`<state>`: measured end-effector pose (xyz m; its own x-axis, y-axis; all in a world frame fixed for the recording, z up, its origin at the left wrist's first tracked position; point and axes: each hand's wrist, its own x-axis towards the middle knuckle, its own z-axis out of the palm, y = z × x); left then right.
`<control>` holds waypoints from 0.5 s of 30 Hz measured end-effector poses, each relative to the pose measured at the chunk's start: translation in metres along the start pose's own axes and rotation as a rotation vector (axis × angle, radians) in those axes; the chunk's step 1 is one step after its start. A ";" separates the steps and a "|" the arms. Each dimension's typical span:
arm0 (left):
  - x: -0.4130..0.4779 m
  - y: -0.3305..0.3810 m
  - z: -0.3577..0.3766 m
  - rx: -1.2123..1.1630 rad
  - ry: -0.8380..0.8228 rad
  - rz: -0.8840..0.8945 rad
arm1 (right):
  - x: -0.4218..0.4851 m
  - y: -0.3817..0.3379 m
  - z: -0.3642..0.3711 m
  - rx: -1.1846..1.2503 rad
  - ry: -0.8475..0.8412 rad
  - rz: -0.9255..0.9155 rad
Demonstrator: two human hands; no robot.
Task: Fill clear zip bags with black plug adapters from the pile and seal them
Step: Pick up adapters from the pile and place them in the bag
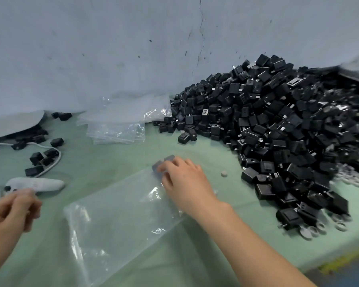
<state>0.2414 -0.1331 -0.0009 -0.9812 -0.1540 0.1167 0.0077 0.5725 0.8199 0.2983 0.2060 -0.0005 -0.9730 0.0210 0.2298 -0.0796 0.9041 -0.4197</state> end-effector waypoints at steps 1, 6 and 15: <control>-0.007 0.007 0.004 0.028 -0.020 0.123 | 0.000 0.001 -0.001 -0.006 -0.016 0.018; -0.024 0.082 0.067 0.064 -0.146 0.490 | 0.010 0.014 -0.010 0.052 -0.009 0.139; 0.048 0.172 0.238 0.337 -0.443 0.517 | 0.045 0.069 -0.019 0.281 0.072 0.421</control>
<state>0.1498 0.1499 0.0121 -0.8551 0.4977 0.1455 0.4980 0.7101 0.4977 0.2529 0.2770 -0.0023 -0.9167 0.3970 0.0455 0.2516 0.6617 -0.7063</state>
